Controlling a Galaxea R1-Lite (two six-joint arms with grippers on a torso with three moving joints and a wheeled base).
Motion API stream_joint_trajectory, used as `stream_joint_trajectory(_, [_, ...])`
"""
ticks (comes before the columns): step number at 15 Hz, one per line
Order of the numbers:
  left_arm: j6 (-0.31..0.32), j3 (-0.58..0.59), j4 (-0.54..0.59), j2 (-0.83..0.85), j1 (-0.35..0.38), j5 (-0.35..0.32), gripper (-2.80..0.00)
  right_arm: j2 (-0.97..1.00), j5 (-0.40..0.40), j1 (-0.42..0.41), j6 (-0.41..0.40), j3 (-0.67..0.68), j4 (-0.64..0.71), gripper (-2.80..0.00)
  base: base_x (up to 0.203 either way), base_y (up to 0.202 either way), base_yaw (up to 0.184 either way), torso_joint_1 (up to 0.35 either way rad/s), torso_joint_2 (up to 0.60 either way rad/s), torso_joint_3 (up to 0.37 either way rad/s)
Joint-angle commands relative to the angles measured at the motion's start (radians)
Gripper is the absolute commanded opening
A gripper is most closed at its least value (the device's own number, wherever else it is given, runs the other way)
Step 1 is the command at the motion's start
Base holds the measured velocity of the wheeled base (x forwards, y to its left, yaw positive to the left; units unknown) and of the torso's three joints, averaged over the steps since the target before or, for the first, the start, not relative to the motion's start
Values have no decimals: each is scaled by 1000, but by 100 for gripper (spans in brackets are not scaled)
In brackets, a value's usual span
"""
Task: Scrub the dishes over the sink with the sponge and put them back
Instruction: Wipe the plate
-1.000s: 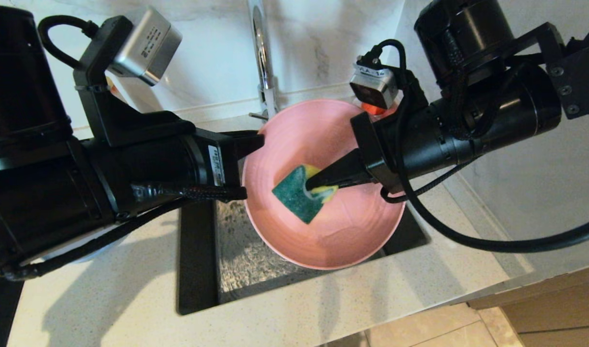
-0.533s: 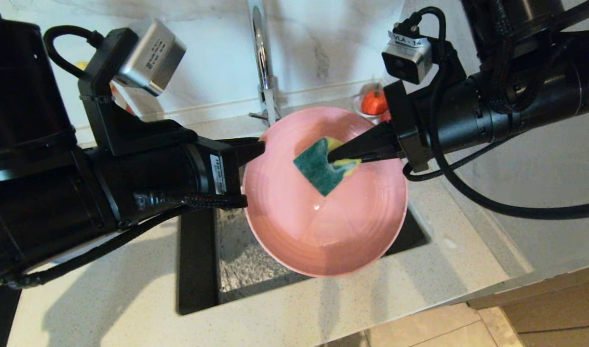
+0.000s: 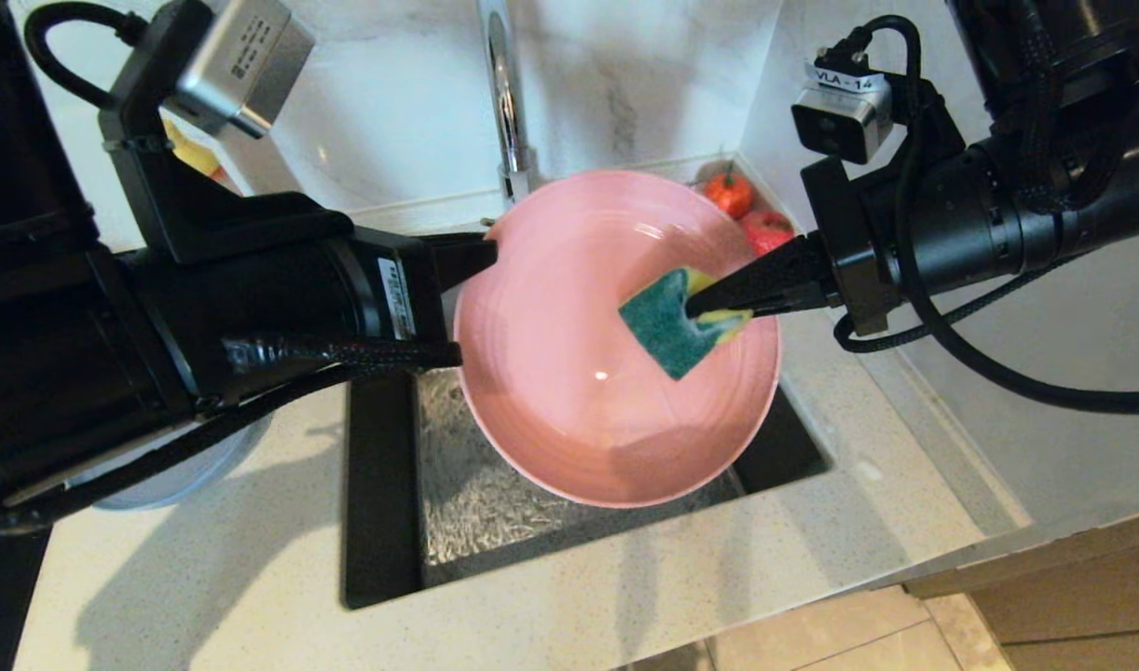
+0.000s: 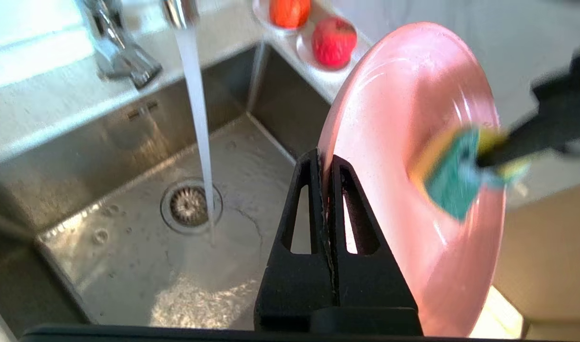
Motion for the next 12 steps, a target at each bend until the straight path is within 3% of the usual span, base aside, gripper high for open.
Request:
stream_joint_trajectory(1, [-1,-24,-2,0,2,3,-280,-19,2,-1,-3,37,2,-280,0,0,0,0,0,0])
stream_joint_trajectory(5, [-4,-36,-3,25,8,2,-280,-20,8,20,-17,76,-4,-280,0,0,0,0,0,0])
stream_joint_trajectory(12, [-4,-88,-2,79,6,3,-280,46,0,110,-9,22,-7,-280,0,0,0,0,0,0])
